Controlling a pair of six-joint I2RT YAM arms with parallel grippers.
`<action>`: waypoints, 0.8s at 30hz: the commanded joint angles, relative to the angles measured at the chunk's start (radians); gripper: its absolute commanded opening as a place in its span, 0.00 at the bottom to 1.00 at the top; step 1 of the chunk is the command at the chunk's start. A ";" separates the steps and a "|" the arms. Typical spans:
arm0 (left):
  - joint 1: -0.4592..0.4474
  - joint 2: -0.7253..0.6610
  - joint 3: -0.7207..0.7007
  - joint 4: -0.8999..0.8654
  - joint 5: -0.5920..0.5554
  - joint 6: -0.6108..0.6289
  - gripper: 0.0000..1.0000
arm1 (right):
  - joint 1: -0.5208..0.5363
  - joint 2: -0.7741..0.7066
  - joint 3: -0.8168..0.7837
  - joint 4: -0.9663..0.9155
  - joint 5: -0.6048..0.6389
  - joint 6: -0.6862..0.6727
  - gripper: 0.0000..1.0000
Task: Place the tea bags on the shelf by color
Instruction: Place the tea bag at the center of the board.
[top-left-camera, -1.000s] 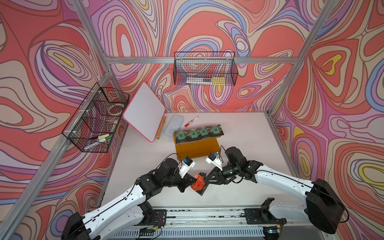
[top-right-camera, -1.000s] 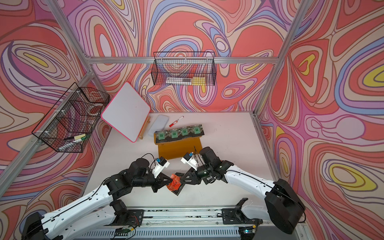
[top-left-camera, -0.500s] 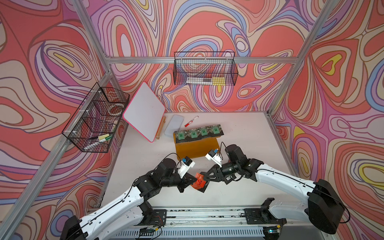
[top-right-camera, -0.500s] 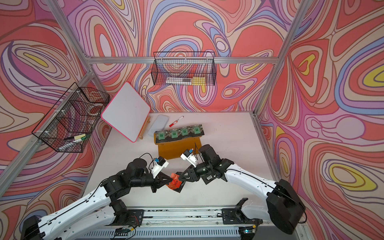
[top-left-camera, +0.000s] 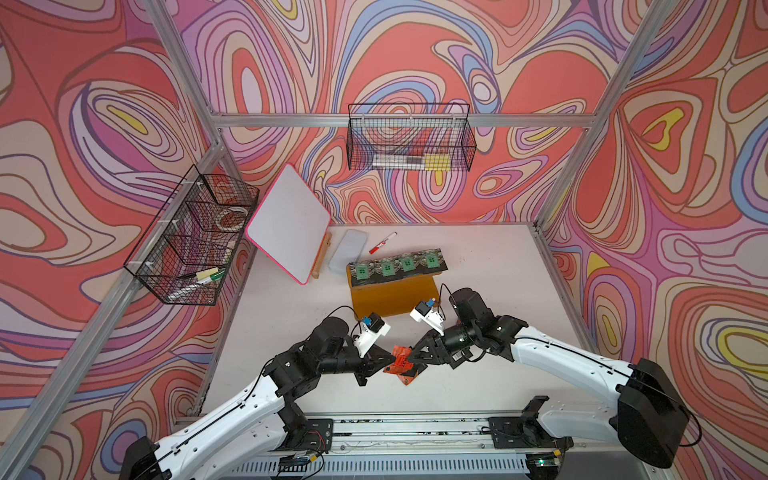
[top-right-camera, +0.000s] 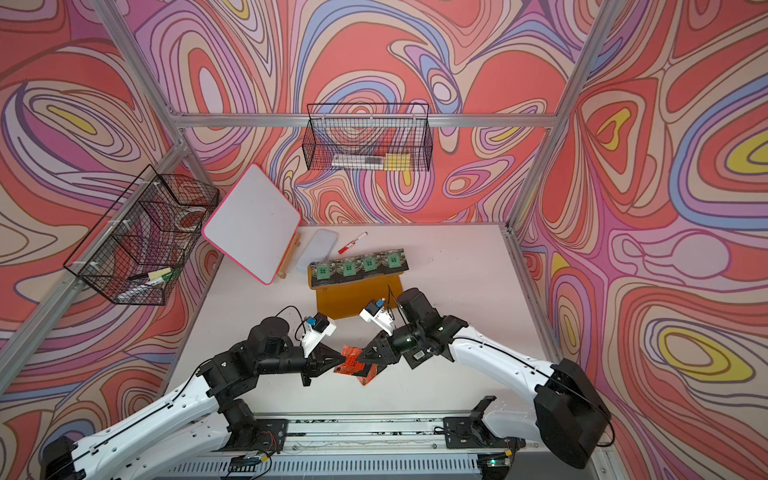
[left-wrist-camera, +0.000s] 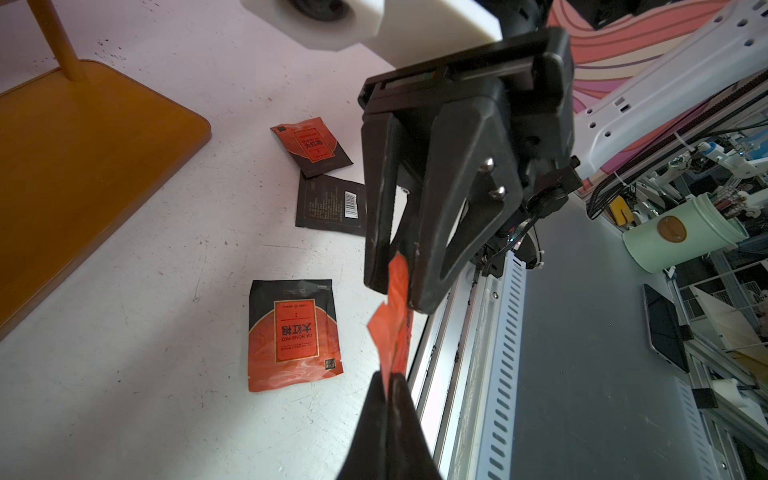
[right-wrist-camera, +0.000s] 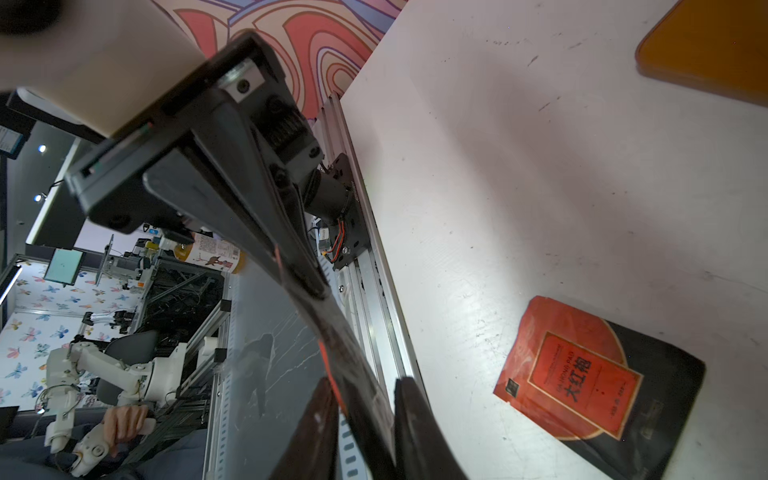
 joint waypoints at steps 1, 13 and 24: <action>0.006 0.004 0.016 0.008 -0.014 0.012 0.00 | 0.006 0.005 0.025 -0.022 -0.037 -0.026 0.19; 0.006 -0.037 0.025 -0.071 -0.246 -0.102 0.68 | 0.006 -0.002 0.003 0.005 0.070 0.034 0.00; 0.006 -0.404 -0.233 0.067 -0.497 -0.503 0.79 | 0.006 -0.072 -0.122 0.382 0.348 0.456 0.00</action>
